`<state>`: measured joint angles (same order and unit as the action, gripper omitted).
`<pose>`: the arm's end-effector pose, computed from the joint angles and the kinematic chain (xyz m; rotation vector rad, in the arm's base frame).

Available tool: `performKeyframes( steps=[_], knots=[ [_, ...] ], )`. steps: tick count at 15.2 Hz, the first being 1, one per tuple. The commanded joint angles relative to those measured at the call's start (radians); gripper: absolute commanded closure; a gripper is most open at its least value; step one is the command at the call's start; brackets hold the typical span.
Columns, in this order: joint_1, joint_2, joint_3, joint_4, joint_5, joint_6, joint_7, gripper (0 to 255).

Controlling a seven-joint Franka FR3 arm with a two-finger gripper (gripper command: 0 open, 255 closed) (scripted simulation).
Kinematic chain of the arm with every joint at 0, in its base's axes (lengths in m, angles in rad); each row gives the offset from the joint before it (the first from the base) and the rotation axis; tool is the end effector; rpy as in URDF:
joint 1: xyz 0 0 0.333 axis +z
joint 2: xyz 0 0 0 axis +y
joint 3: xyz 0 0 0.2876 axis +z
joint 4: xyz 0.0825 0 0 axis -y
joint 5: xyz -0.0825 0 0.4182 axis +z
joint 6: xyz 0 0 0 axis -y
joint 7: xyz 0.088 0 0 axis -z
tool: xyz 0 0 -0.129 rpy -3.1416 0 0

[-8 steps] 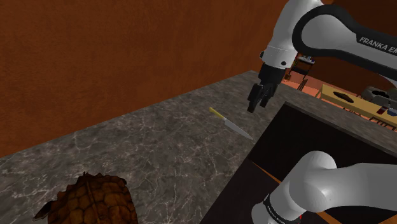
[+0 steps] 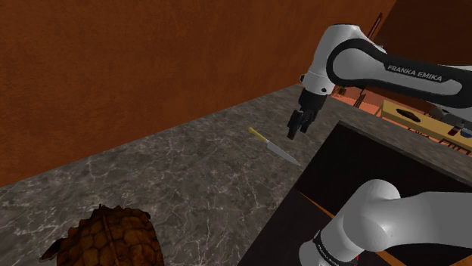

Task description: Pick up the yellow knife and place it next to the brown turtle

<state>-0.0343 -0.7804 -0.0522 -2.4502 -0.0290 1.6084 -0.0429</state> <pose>0.3590 -0.0355 0.5016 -3.1286 0.0397 0.0962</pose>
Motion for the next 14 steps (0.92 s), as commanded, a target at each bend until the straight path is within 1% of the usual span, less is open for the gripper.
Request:
performKeyframes(
  steps=[1,8,14],
  knots=[
    [-0.01,0.037,-0.037,-0.022,-0.028,0.069,-0.048,0],
    [-0.031,0.197,-0.146,-0.07,-0.087,0.31,-0.182,0],
    [-0.033,0.391,-0.237,-0.05,-0.097,0.511,-0.305,0]
  ],
)
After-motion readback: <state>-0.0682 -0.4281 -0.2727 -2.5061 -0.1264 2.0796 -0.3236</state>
